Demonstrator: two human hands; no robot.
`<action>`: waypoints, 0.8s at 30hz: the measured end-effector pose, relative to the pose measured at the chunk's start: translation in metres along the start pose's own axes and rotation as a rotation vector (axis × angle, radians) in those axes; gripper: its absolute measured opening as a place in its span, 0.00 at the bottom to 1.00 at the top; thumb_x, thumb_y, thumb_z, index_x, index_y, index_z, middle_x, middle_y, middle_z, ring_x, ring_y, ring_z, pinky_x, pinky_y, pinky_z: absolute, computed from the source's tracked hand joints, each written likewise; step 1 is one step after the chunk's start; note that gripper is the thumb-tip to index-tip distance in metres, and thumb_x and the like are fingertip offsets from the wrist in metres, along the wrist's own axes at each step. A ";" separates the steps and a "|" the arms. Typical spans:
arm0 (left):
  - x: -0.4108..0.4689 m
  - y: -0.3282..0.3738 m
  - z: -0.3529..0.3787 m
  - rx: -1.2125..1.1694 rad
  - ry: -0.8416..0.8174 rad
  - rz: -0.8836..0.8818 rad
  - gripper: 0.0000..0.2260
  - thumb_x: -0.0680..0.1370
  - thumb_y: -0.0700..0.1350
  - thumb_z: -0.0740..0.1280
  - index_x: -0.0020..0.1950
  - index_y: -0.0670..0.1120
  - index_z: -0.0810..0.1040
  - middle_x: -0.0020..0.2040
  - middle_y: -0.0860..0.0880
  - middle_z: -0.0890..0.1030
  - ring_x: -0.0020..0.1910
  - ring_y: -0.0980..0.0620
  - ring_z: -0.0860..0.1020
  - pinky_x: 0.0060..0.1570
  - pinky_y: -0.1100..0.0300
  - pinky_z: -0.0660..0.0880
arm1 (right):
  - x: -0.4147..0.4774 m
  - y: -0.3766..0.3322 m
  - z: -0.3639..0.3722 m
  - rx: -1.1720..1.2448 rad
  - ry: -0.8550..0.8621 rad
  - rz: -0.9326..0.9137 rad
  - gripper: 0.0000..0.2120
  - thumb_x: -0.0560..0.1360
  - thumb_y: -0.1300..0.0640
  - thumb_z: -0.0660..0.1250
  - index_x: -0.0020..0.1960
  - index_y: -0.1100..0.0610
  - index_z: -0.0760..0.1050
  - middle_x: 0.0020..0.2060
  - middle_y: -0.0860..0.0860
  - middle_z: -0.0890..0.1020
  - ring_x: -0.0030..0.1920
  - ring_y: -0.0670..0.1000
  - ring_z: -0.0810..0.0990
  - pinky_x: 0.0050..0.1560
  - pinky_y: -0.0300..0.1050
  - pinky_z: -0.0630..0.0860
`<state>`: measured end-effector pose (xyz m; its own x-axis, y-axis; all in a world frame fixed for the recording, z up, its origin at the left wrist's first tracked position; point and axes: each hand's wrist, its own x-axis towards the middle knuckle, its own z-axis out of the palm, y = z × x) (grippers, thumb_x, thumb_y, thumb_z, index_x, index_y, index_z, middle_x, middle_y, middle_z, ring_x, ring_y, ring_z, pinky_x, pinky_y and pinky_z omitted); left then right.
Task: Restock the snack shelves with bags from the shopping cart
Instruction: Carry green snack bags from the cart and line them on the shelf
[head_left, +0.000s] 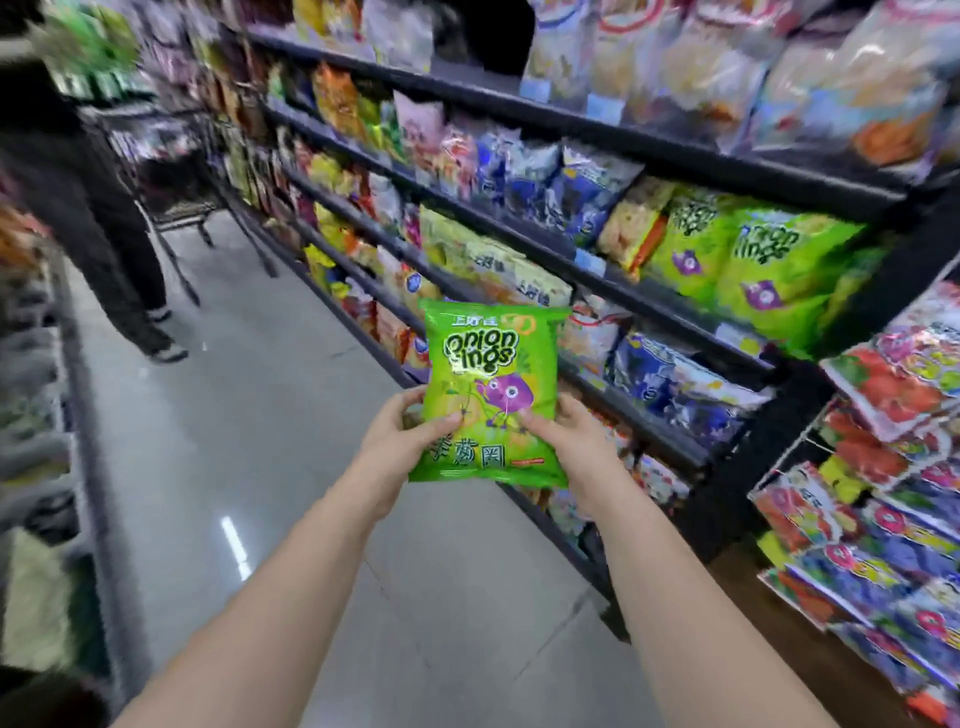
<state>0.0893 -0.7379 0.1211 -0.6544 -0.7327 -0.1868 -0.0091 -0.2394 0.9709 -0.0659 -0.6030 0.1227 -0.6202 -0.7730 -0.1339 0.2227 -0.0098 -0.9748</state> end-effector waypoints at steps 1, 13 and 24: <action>0.016 0.017 -0.015 0.016 0.023 0.042 0.34 0.61 0.50 0.79 0.65 0.46 0.74 0.54 0.44 0.83 0.49 0.47 0.83 0.51 0.53 0.79 | 0.022 -0.011 0.020 -0.008 -0.006 -0.025 0.09 0.73 0.65 0.71 0.52 0.56 0.77 0.41 0.52 0.86 0.39 0.51 0.84 0.42 0.49 0.82; 0.201 0.208 -0.085 0.096 0.045 0.312 0.26 0.72 0.44 0.76 0.67 0.46 0.73 0.56 0.45 0.83 0.48 0.50 0.83 0.45 0.57 0.80 | 0.216 -0.160 0.141 -0.135 0.076 -0.290 0.08 0.73 0.61 0.72 0.51 0.57 0.77 0.44 0.55 0.85 0.41 0.50 0.85 0.45 0.46 0.81; 0.356 0.378 0.029 0.132 -0.110 0.569 0.29 0.72 0.51 0.75 0.69 0.51 0.67 0.57 0.49 0.77 0.52 0.55 0.77 0.49 0.59 0.73 | 0.345 -0.345 0.085 -0.207 0.258 -0.649 0.25 0.67 0.51 0.78 0.60 0.58 0.75 0.53 0.55 0.83 0.52 0.53 0.83 0.52 0.48 0.81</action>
<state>-0.1691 -1.0707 0.4264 -0.6582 -0.6508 0.3784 0.2768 0.2582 0.9256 -0.2922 -0.9203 0.4278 -0.7425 -0.4778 0.4695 -0.3807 -0.2757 -0.8826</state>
